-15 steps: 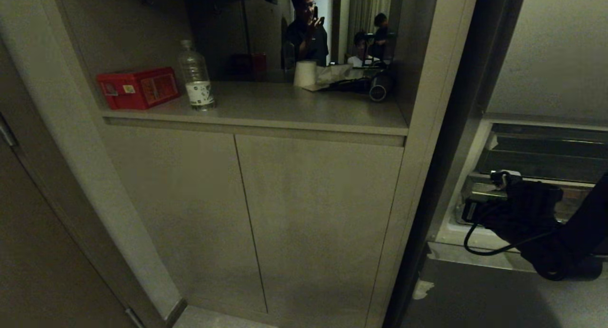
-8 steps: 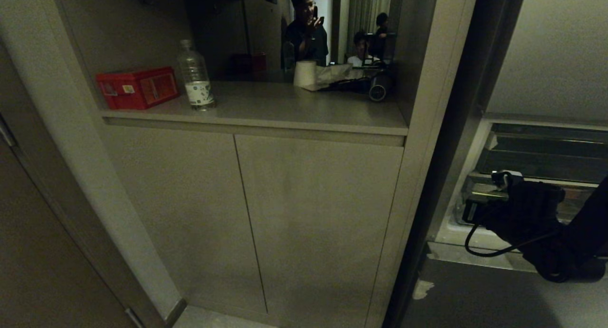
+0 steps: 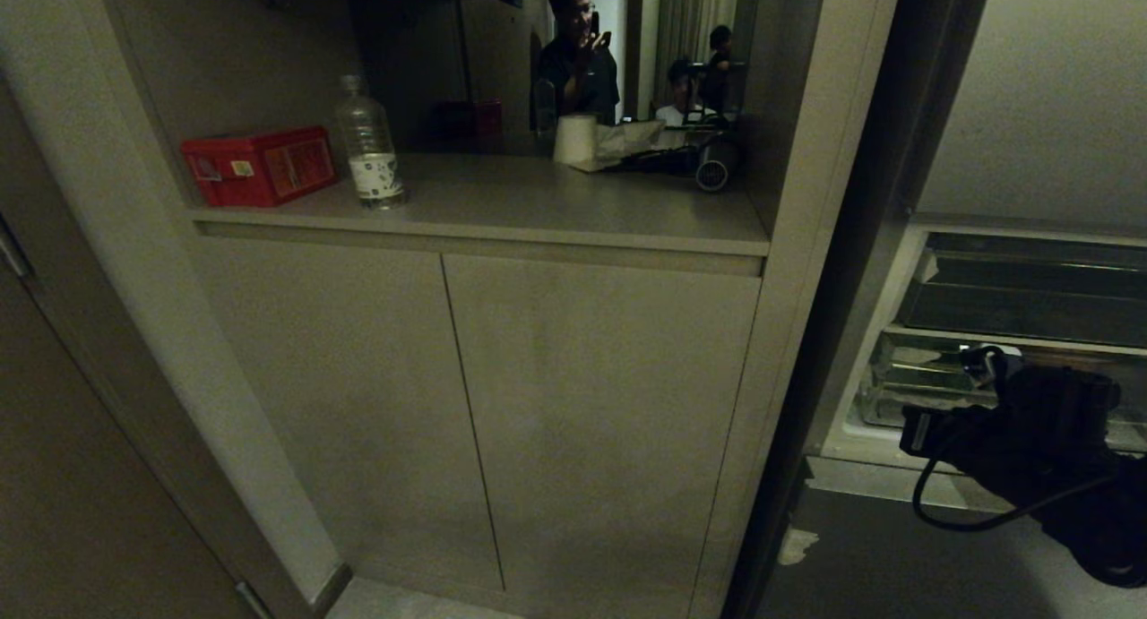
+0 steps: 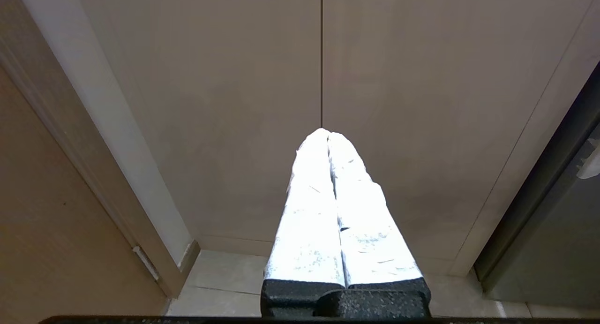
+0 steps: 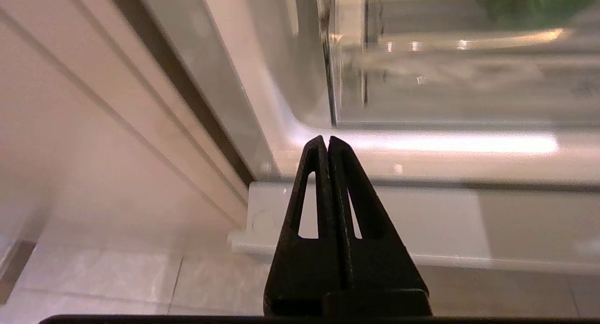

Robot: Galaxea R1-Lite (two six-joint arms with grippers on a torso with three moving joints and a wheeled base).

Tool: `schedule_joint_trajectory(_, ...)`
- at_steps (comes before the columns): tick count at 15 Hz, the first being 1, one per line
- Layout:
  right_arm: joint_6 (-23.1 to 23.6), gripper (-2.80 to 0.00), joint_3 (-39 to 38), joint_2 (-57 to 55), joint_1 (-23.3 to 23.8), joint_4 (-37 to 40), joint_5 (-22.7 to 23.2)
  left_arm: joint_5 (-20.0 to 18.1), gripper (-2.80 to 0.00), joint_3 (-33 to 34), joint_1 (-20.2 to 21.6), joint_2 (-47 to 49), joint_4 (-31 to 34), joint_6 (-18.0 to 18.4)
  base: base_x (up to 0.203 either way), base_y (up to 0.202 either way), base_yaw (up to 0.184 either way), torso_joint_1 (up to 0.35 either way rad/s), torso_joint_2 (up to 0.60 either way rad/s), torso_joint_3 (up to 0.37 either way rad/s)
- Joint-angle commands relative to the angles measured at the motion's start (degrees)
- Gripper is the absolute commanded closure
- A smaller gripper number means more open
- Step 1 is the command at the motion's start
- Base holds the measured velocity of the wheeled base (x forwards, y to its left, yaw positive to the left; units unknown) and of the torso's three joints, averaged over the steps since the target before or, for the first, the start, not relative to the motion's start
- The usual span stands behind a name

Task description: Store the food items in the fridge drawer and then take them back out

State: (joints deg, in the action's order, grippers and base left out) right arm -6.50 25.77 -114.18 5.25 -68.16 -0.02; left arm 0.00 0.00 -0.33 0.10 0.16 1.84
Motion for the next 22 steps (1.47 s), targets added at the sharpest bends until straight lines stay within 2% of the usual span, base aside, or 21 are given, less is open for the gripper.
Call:
schedule_joint_trajectory(1, -0.30, 0.00, -1.04, 2.70, 0.36, -0.40, 0.06, 0.00, 0.00, 0.00, -0.02, 0.08, -0.06, 0.00, 0.000, 0.000, 0.000, 0.000, 0.00, 0.000)
schedule_joint_trajectory(3, -1.21, 0.00, 1.00, 0.84, 0.38, -0.40, 0.11, 0.00, 0.00, 0.00, -0.02, 0.08, -0.03, 0.00, 0.000, 0.000, 0.000, 0.000, 0.00, 0.000)
schedule_joint_trajectory(4, -1.23, -2.80, 1.50, -0.16, 0.38, -0.40, 0.11, 0.00, 0.00, 0.00, -0.02, 0.08, 0.02, 0.00, 0.000, 0.000, 0.000, 0.000, 0.00, 0.000)
schedule_joint_trajectory(16, -1.85, -2.80, 6.14, -4.82, 1.52, -1.19, 0.40, 0.00, 0.00, 0.00, -0.02, 0.08, 0.02, 0.00, 0.000, 0.000, 0.000, 0.000, 0.00, 0.000)
schedule_joint_trajectory(17, -1.76, -1.61, 6.05, -4.76, 1.52, -1.19, 0.43, 0.00, 0.00, 0.00, -0.02, 0.08, 0.02, 0.00, 0.000, 0.000, 0.000, 0.000, 0.00, 0.000)
schedule_joint_trajectory(18, -1.70, 0.00, 6.05, -4.67, 1.52, -1.19, 0.38, 0.00, 0.00, 0.00, -0.02, 0.08, 0.02, 0.00, 0.000, 0.000, 0.000, 0.000, 0.00, 0.000)
schedule_joint_trajectory(22, -1.76, 0.00, 5.84, -4.65, 1.52, -1.19, 0.38, 0.00, 0.00, 0.00, -0.02, 0.08, 0.02, 0.00, 0.000, 0.000, 0.000, 0.000, 0.00, 0.000)
